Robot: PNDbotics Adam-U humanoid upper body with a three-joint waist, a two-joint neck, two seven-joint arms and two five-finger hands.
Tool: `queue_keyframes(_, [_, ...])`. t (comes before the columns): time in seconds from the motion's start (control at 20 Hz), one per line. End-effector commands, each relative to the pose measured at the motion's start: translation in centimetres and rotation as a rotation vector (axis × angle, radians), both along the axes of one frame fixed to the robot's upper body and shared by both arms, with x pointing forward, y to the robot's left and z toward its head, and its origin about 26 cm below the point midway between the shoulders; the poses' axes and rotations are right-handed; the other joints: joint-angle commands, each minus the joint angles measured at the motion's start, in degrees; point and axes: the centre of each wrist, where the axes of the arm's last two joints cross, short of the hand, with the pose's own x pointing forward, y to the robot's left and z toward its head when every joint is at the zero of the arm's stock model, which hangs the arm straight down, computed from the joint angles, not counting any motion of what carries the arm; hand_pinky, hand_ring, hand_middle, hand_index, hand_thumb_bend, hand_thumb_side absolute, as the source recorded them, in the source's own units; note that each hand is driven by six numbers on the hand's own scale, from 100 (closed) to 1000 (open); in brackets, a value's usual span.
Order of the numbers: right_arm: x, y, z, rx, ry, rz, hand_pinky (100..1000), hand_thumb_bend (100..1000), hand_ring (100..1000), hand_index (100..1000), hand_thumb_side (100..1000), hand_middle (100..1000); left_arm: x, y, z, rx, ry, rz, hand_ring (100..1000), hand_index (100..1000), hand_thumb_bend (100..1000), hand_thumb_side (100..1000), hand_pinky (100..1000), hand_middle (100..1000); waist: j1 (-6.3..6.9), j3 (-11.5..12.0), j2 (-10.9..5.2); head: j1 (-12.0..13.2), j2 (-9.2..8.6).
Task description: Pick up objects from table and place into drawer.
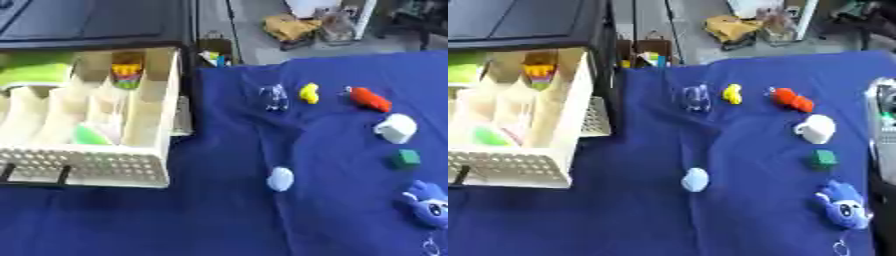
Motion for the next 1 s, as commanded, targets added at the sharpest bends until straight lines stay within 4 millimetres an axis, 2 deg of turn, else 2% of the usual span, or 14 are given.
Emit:
queue_keyframes(0.05, [-0.4, -0.1, 0.8, -0.007, -0.036, 0.003, 702, 100, 727, 793, 807, 646, -0.5, 0.3, 0.9, 0.025, -0.027, 0.014, 407, 660, 182, 963, 368, 449, -0.01, 0.0, -1.15, -0.8, -0.58])
queue_keyframes(0.35, [-0.4, -0.1, 0.4, 0.005, -0.01, -0.011, 706, 100, 725, 797, 848, 641, -0.5, 0.3, 0.8, 0.026, -0.025, 0.013, 407, 660, 181, 963, 368, 449, 0.01, -0.3, -1.26, -2.8, -0.58])
queue_keyframes(0.6, [-0.5, -0.4, -0.2, 0.028, 0.074, -0.065, 719, 100, 728, 811, 1000, 638, -0.5, 0.3, 0.8, 0.028, -0.022, 0.013, 407, 661, 180, 964, 368, 449, 0.01, -0.5, -1.48, -3.3, -0.29])
queue_keyframes(0.75, [-0.8, -1.1, -0.6, 0.031, 0.185, -0.145, 743, 100, 745, 827, 1000, 652, -0.5, 0.3, 0.8, 0.031, -0.021, 0.014, 407, 661, 181, 964, 368, 449, -0.18, -0.7, -1.58, -3.6, -0.08])
queue_keyframes(0.85, [-1.1, -1.8, -0.8, 0.021, 0.273, -0.215, 758, 129, 756, 837, 1000, 662, -0.5, 0.3, 0.8, 0.033, -0.02, 0.015, 407, 661, 182, 964, 369, 449, -0.34, -0.7, -1.61, -4.1, 0.05])
queue_keyframes(1.0, [-1.5, -2.6, -0.9, -0.004, 0.412, -0.32, 788, 225, 778, 866, 1000, 693, -0.5, 0.4, 0.8, 0.036, -0.018, 0.017, 407, 661, 180, 964, 368, 449, -0.59, -0.7, -1.64, -5.0, 0.2])
